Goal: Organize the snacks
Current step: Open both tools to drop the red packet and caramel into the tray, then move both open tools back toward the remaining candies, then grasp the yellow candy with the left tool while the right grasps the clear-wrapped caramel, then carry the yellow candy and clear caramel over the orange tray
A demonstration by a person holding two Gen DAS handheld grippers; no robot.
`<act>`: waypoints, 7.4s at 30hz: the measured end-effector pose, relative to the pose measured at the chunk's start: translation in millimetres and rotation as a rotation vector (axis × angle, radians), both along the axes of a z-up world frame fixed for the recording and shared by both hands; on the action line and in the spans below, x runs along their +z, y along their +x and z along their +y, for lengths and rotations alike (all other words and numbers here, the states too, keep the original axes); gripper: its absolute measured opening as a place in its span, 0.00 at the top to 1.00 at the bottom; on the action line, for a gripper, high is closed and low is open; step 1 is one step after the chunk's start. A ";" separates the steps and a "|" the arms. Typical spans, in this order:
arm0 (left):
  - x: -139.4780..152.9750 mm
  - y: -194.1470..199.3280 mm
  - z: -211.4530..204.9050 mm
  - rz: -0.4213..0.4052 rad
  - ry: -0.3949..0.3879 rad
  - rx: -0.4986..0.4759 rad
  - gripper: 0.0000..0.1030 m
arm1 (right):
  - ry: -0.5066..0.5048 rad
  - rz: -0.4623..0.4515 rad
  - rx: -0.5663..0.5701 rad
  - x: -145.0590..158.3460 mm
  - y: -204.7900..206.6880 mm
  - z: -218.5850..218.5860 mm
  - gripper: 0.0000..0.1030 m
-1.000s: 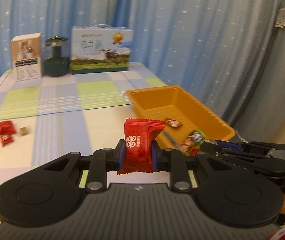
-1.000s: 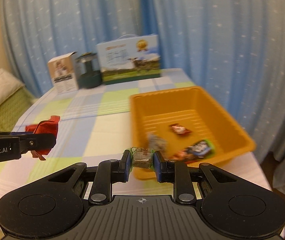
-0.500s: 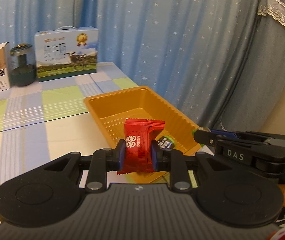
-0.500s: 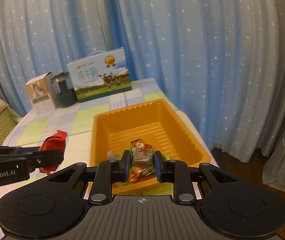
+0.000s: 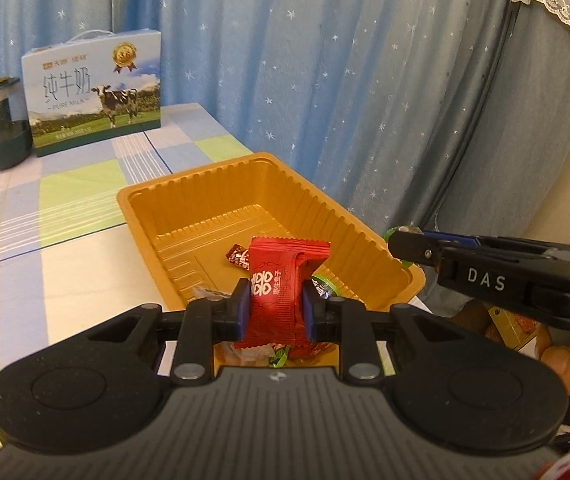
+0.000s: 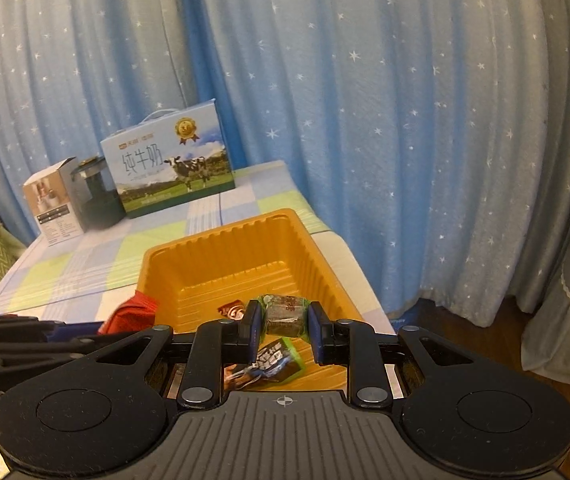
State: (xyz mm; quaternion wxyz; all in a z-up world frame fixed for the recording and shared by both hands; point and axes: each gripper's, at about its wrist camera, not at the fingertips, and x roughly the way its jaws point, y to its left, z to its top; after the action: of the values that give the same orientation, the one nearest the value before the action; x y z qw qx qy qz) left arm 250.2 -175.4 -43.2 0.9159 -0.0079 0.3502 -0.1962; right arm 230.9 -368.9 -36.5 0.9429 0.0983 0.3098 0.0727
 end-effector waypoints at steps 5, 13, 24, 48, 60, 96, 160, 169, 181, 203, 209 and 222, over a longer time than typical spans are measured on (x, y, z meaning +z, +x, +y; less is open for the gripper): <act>-9.3 9.3 3.6 0.011 -0.009 0.014 0.69 | 0.006 0.008 0.004 -4.5 4.9 -2.8 0.76; -6.9 -7.1 32.6 0.005 -0.013 0.083 0.69 | 0.014 0.023 0.012 -8.1 7.6 3.2 0.76; 1.6 -25.5 64.6 -0.013 -0.029 0.147 0.69 | 0.063 0.026 0.048 -5.5 19.9 17.5 0.59; 15.9 -115.1 144.2 -0.012 -0.002 0.324 0.63 | 0.118 0.028 0.077 27.9 -51.3 63.5 0.41; 30.4 -160.8 204.5 -0.027 0.015 0.466 0.53 | 0.099 0.036 0.201 31.6 -76.3 127.9 0.41; 22.9 -169.9 308.9 0.028 0.092 0.645 0.33 | 0.048 0.048 0.385 21.1 -59.2 227.9 0.38; -89.3 -18.7 400.9 0.059 0.095 0.636 0.82 | -0.248 -0.074 0.834 -124.4 116.4 443.0 0.40; -90.0 -19.5 400.9 0.052 0.101 0.624 0.82 | -0.175 -0.081 0.898 -126.4 122.2 450.2 0.75; -83.1 -34.1 389.8 0.083 0.098 0.630 0.82 | -0.127 0.070 0.752 -111.5 98.0 414.4 0.80; 26.6 -101.5 266.6 -0.015 0.030 0.463 0.82 | -0.041 0.050 0.430 -13.8 -20.6 254.0 0.80; 36.7 -109.2 215.4 -0.029 0.011 0.380 0.82 | -0.042 0.040 0.338 5.3 -42.0 207.3 0.80; 49.9 -110.2 137.3 -0.053 -0.023 0.256 0.82 | -0.083 0.026 0.183 27.2 -71.2 124.0 0.80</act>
State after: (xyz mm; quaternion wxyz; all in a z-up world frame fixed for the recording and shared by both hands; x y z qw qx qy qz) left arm 140.0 -38.1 6.8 0.9421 -0.0579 0.3199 -0.0819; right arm 159.7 -244.9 -9.3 0.9315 0.0312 0.3323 0.1445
